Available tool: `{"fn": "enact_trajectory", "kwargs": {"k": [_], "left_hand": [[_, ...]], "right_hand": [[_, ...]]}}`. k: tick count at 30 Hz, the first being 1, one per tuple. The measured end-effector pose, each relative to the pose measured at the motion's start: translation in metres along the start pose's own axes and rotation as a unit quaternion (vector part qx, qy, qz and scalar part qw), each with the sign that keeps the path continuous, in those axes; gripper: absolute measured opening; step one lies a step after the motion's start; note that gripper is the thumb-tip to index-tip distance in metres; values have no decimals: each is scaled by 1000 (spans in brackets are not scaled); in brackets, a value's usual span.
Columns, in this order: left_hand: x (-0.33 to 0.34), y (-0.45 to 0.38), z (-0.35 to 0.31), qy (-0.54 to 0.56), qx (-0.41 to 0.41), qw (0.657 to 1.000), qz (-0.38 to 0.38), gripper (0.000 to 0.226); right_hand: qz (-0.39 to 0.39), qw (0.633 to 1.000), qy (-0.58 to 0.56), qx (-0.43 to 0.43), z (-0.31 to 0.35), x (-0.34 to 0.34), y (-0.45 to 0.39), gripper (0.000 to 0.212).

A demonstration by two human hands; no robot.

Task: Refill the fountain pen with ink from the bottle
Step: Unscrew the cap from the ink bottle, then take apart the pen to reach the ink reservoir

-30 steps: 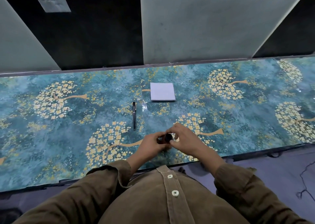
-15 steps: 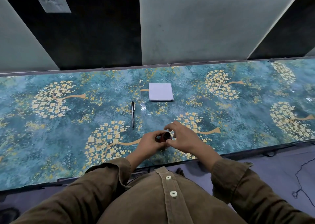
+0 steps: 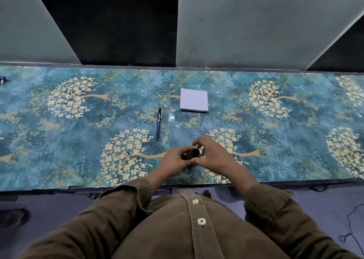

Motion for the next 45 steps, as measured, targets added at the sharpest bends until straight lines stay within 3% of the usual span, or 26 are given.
{"fn": "enact_trajectory", "kwargs": {"k": [5, 10, 13, 17, 22, 30, 37, 42, 45], "left_hand": [[0, 3, -2, -55, 16, 998, -3, 47], [1, 3, -6, -107, 51, 993, -10, 33], [2, 2, -7, -129, 81, 988, -22, 40], [3, 0, -9, -146, 101, 983, -54, 56], [0, -13, -15, -141, 91, 979, -119, 49], [3, -43, -31, -138, 59, 974, -167, 49], [14, -45, -17, -150, -2, 978, -143, 56], [10, -39, -1, -98, -67, 984, -131, 74], [-11, -30, 7, -75, -90, 975, -188, 62]], "right_hand": [[-33, 995, 77, -56, 6, -3, 2, 33], [3, 990, 60, -130, 18, -1, -2, 27], [-12, 995, -23, -94, 11, -8, -7, 28], [-61, 995, -81, 21, -31, -19, -11, 34], [-63, 985, -93, 133, -85, -14, -1, 16], [-114, 980, -130, 100, -89, -22, -30, 13], [-73, 987, -121, 74, -102, -11, -39, 21], [-94, 971, -186, 118, -115, -18, -30, 20], [-123, 958, -209, 155, -128, -24, -16, 14]]}}
Point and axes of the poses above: each hand's wrist, its own y-axis away from the middle knuckle, its own x-axis out of the palm, z = x × y, the point moved 7 cm from there along -y, towards the middle knuckle, and after that the axes turned 15 degrees about -z, right-handed, at the moved point
